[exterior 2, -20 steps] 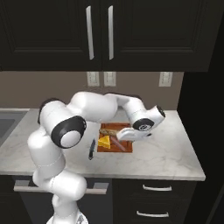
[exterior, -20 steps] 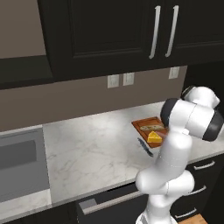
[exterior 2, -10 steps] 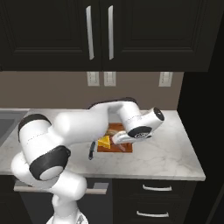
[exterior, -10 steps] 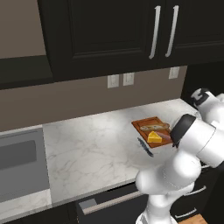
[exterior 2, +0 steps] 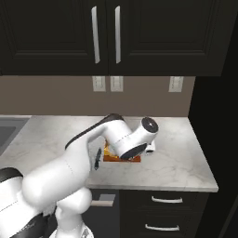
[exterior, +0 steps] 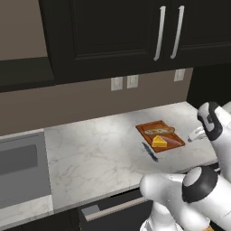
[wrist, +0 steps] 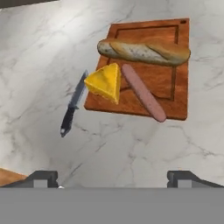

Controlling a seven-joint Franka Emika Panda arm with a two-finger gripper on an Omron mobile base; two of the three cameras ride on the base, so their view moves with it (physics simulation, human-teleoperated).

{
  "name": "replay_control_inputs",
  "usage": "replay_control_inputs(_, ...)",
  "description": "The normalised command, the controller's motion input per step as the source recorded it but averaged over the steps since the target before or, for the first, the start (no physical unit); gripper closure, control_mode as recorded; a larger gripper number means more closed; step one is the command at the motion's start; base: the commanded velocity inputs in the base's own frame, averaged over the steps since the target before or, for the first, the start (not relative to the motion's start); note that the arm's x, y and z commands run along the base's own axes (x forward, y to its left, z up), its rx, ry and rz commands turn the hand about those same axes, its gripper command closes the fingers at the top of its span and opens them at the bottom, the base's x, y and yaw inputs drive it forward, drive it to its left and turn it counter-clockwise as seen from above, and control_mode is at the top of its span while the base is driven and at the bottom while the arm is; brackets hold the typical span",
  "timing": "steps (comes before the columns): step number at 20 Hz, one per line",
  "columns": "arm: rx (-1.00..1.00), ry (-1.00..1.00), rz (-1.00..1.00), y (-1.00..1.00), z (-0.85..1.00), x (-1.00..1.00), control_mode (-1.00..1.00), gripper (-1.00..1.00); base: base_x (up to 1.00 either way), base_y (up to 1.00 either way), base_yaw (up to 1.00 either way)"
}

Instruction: Retrieve the sausage and cheese from the fridge and place them on the cutting board on the counter.

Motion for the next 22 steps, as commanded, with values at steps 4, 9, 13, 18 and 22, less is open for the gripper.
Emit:
replay_control_inputs(4, -0.10, -0.03, -0.34, 0.42, 0.11, -0.37, -1.00, -1.00, 0.00, 0.00, 0.00)
replay_control_inputs(9, -0.15, 0.01, -0.27, 0.47, 0.18, -0.31, -1.00, -1.00, 0.00, 0.00, 0.00)
replay_control_inputs(13, -0.19, -0.01, -0.15, 0.52, 0.03, -0.46, -1.00, -1.00, 0.00, 0.00, 0.00)
replay_control_inputs(18, -0.18, -0.11, -0.07, 0.58, 0.00, -0.52, -1.00, -1.00, 0.00, 0.00, 0.00)
replay_control_inputs(22, -0.07, -0.15, -0.07, 0.55, 0.12, -0.51, -1.00, -1.00, 0.00, 0.00, 0.00)
